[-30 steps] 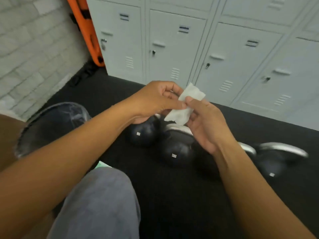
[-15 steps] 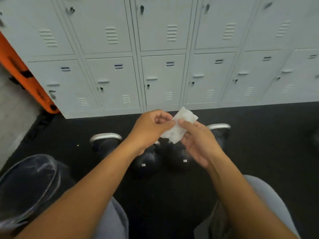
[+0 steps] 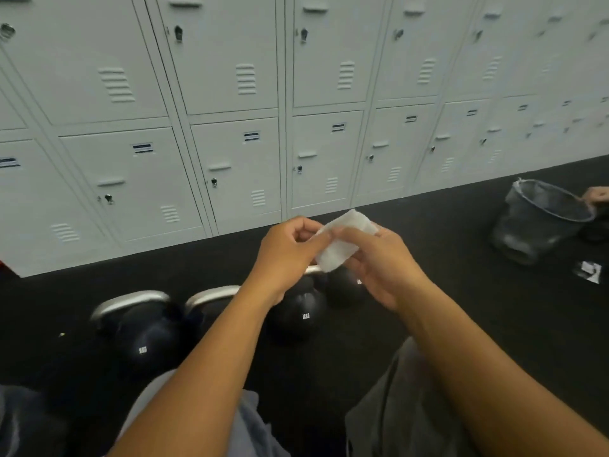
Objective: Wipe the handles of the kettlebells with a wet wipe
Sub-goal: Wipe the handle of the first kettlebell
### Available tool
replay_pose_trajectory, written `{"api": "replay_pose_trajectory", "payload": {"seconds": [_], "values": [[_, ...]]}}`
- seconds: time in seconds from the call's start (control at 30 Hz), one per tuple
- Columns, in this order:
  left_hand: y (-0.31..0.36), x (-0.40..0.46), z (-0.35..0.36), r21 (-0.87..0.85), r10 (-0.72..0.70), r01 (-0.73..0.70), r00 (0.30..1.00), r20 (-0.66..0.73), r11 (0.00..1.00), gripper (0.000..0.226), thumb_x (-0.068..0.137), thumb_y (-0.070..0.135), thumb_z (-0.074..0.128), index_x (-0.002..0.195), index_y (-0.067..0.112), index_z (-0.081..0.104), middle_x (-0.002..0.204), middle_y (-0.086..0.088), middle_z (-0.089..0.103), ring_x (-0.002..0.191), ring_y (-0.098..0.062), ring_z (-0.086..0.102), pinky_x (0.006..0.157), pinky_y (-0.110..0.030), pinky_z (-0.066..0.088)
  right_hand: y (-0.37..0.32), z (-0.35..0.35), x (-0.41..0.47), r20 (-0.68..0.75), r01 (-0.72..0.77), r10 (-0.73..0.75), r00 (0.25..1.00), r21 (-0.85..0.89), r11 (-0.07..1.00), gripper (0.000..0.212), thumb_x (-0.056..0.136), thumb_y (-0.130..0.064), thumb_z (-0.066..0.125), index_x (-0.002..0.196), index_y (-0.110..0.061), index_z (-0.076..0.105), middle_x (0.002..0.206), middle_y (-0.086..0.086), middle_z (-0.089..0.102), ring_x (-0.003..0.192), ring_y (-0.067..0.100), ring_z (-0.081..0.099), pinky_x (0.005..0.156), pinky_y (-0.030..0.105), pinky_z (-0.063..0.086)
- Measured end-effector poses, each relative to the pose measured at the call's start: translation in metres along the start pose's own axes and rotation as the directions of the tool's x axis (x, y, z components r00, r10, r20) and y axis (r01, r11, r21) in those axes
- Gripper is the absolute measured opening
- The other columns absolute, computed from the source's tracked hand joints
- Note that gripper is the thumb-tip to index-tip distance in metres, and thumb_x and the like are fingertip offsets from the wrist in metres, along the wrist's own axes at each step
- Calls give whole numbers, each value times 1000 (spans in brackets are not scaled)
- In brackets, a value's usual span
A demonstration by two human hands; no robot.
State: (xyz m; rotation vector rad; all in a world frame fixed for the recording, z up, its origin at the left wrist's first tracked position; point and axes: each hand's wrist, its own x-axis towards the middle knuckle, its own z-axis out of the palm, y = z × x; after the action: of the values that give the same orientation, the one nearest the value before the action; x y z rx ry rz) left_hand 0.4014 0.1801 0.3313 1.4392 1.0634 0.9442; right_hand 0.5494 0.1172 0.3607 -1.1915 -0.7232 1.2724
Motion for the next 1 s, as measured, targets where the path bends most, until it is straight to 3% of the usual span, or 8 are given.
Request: {"api": "replay_pose_trajectory", "payload": {"seconds": [0.17, 0.3, 0.4, 0.47, 0.57, 0.63, 0.8, 1.0], "values": [[9, 32, 32, 68, 102, -108, 991, 82, 992, 13, 85, 47, 81, 89, 35, 77, 87, 10, 76, 85, -12, 72, 78, -38, 61, -35, -37, 19, -16, -10, 7, 1000, -224, 974, 29, 92, -6, 74, 120, 1, 72, 117, 22, 75, 109, 31, 73, 99, 44, 59], [7, 63, 54, 152, 123, -140, 986, 117, 978, 6, 89, 40, 78, 88, 34, 76, 86, 12, 75, 80, -18, 73, 70, -42, 62, -28, -64, 50, -12, -2, -1, 1000, -231, 973, 24, 95, -4, 70, 118, 4, 72, 115, 24, 75, 104, 30, 76, 95, 42, 60], [-4, 89, 69, 233, 95, -125, 986, 137, 964, 8, 88, 40, 78, 88, 32, 77, 86, 13, 76, 80, -10, 72, 63, -29, 60, -9, -85, 79, -39, -1, -6, 999, -170, 986, 24, 96, -2, 68, 118, 6, 72, 114, 22, 76, 97, 25, 76, 85, 34, 64], [-14, 108, 78, 264, 63, -105, 985, 163, 959, 10, 86, 41, 80, 88, 31, 77, 87, 12, 76, 82, -7, 72, 66, -23, 55, -2, -99, 99, -46, -13, 5, 999, -179, 984, 22, 96, -2, 68, 116, 6, 72, 110, 20, 77, 96, 25, 75, 83, 32, 65], [-32, 138, 84, 225, 5, -49, 982, 191, 973, 10, 85, 38, 83, 88, 30, 78, 87, 10, 78, 88, -10, 75, 80, -31, 62, -3, -116, 131, -36, -37, 27, 999, -306, 951, 17, 97, -6, 69, 110, 6, 73, 101, 18, 76, 92, 23, 74, 80, 32, 64], [-44, 154, 87, 207, -13, -30, 979, 204, 978, 11, 84, 35, 83, 91, 28, 78, 88, 8, 79, 88, -12, 76, 81, -32, 63, -2, -128, 152, -6, -45, 45, 999, -334, 942, 22, 99, -8, 68, 114, 8, 71, 104, 21, 76, 93, 23, 75, 82, 33, 63], [-81, 186, 117, 406, -7, -75, 980, 198, 911, 2, 90, 30, 76, 90, 31, 74, 86, 9, 75, 81, -8, 71, 72, -21, 52, 29, -170, 192, -23, -70, 67, 998, -266, 961, 24, 103, -9, 61, 120, 5, 71, 116, 23, 75, 108, 31, 75, 87, 37, 64], [-128, 221, 153, 395, -137, 18, 952, 275, 919, 15, 92, 20, 69, 93, 33, 74, 85, 18, 71, 67, 9, 61, 59, -8, 43, 86, -212, 221, -60, -92, 84, 995, -150, 984, 21, 101, -5, 63, 118, 0, 74, 111, 16, 78, 95, 21, 76, 74, 25, 59]]}}
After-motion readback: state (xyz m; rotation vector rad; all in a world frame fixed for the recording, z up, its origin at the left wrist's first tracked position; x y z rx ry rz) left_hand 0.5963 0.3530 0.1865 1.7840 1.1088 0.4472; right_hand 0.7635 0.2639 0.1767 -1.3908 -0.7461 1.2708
